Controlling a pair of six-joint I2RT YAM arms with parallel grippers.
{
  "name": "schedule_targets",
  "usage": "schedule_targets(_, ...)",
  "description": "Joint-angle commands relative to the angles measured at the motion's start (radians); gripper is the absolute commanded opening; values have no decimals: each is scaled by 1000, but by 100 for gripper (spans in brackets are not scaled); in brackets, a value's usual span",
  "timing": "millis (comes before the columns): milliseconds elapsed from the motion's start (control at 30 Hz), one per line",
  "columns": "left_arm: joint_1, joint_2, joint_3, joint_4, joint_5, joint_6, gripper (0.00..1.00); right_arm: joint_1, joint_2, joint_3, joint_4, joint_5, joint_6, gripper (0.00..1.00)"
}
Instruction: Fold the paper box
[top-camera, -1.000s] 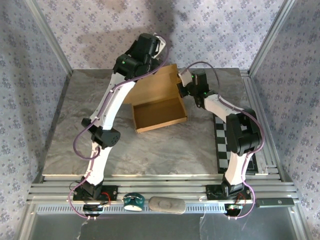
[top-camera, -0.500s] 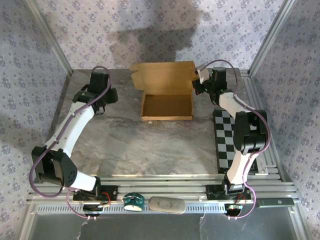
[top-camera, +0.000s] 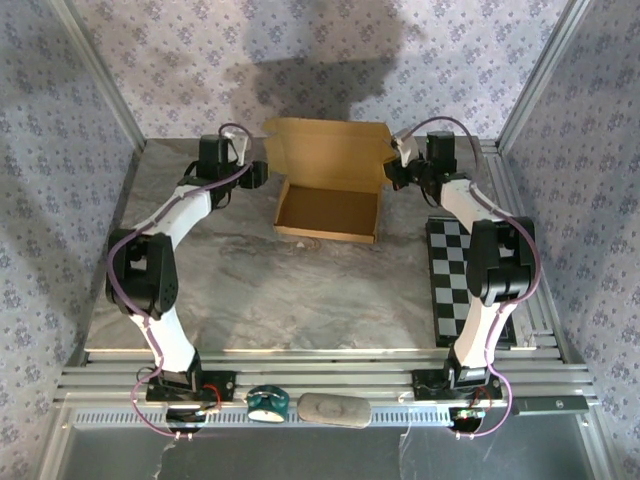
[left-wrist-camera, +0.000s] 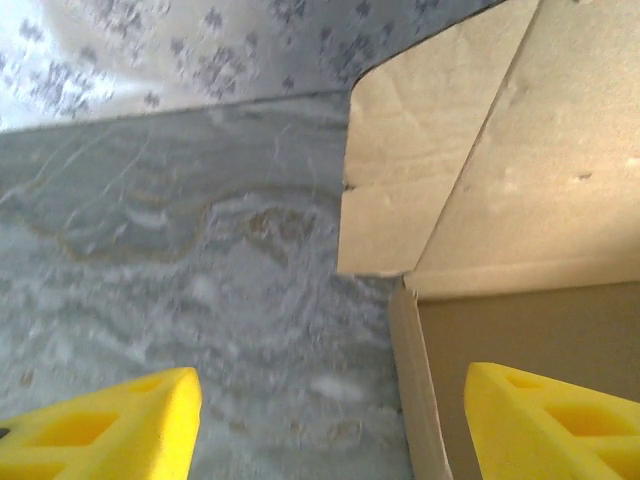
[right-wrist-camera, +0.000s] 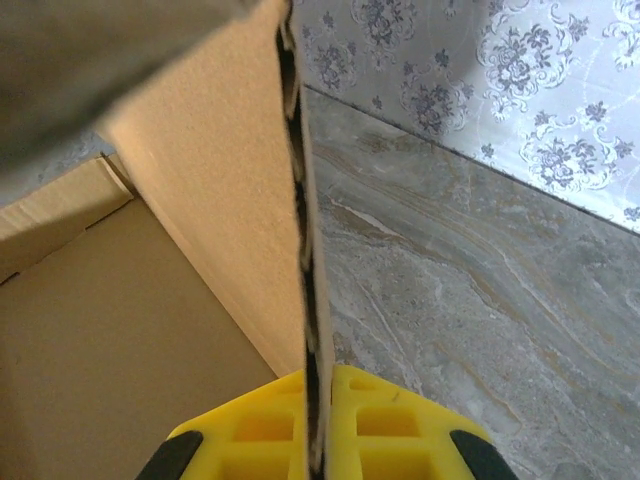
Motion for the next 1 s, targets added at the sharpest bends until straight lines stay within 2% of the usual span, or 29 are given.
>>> schedule_targets(0,21,54,43,190,122,114,72,-10,34,67,-67,-59,-33,0)
schedule_targets(67,44,105,95,200,180,111,73,-10,51,99,-101,-76,-51,0)
schedule_targets(267,114,280,318,170,492,62,76,-26,113,209,-225,-154,-104,0)
schedule_targets(400,126,385,481,64,601,96,79,-34,154,279,-286,-183,-127,0)
schedule_targets(600,127,474,586,69,659,84,80,-36,199,349,-330,-197,-143,0)
schedule_targets(967,93,596,715,109,594,57,80,-39,236,404,-350,-213,-151,0)
